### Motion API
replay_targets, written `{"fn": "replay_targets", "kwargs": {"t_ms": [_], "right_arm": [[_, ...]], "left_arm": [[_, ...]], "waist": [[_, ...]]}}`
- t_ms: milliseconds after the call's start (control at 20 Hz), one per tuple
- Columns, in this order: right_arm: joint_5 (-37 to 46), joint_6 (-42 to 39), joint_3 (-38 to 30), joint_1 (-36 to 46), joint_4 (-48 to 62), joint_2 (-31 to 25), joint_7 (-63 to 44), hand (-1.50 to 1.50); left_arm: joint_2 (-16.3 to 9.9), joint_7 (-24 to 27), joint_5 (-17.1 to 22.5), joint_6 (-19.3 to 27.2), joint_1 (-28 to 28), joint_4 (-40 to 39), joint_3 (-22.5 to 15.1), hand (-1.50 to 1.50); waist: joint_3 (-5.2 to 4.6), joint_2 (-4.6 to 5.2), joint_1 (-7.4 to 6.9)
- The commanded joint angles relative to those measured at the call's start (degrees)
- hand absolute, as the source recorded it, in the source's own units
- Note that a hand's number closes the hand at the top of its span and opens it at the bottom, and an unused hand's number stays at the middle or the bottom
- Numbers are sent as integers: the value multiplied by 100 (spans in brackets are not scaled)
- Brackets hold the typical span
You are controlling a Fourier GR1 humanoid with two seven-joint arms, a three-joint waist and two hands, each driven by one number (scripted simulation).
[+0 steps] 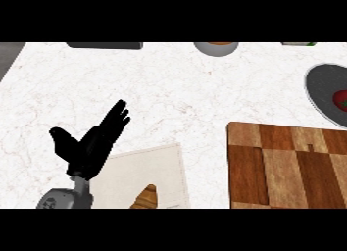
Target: Pick the tomato from the cutting board and place it in the pan
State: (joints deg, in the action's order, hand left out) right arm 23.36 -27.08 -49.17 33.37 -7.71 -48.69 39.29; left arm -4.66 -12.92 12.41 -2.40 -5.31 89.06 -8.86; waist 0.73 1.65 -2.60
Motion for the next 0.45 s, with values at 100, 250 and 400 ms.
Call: {"fn": "replay_targets", "kwargs": {"t_ms": [100,250,400], "right_arm": [[-60,-1015,11,-456,-113,-331,535,-150],[-116,-1024,7,-479,-166,-285,524,-150],[-39,-1193,160,-667,-262,-244,665,-150]], "left_arm": [[-75,-49,31,0,55,66,91,0],[28,-3,-36,64,-6,10,27,0],[-112,7,81,-123,4,-5,125,0]], "waist": [[7,-33,51],[7,-36,49],[-7,-58,78]]}}
